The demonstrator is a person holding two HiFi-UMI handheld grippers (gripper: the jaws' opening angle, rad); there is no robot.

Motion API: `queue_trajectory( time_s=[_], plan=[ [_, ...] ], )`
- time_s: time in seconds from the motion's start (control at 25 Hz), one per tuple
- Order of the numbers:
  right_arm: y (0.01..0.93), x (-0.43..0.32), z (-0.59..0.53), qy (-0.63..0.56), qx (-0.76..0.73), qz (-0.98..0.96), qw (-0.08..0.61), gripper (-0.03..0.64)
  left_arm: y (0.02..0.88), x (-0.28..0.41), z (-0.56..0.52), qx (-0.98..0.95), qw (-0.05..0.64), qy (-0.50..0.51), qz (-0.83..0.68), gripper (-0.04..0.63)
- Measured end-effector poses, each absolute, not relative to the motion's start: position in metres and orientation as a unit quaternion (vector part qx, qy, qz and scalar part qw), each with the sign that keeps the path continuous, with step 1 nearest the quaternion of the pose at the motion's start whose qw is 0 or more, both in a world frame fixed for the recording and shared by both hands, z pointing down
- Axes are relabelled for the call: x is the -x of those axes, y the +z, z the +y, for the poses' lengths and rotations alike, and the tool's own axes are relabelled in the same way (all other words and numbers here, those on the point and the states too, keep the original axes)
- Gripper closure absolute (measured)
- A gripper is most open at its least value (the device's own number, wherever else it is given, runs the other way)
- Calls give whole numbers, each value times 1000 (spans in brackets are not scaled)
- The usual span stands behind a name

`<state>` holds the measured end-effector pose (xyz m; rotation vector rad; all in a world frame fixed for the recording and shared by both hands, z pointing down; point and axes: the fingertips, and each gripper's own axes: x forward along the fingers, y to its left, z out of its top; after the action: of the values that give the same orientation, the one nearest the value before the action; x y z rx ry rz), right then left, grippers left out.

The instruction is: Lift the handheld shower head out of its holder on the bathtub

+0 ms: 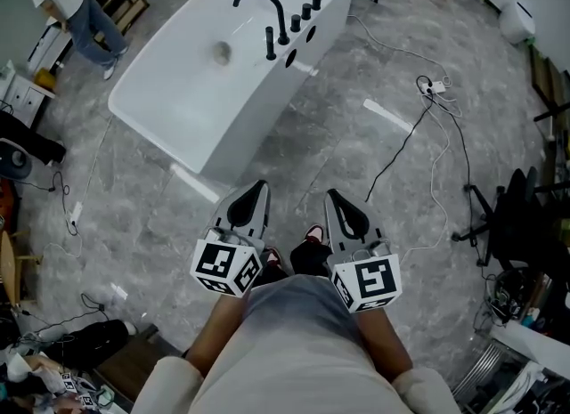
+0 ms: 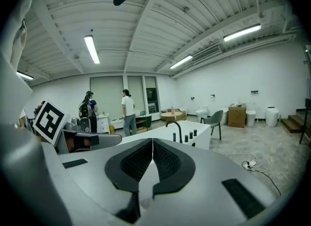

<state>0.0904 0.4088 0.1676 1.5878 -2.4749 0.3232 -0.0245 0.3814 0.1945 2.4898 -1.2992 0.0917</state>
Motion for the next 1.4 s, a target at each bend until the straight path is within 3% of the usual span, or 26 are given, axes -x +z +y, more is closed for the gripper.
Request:
queue_trajectory(
  time_s=[0.68,1.4],
  plan=[
    [180,-131,377,114,-507,-850,86,597,193,-26,355,-870,149,28,-470,590],
    [181,-112,344,106,-467,-872,101,597,197,-17,319,-854,157,9,-495,589]
  ],
)
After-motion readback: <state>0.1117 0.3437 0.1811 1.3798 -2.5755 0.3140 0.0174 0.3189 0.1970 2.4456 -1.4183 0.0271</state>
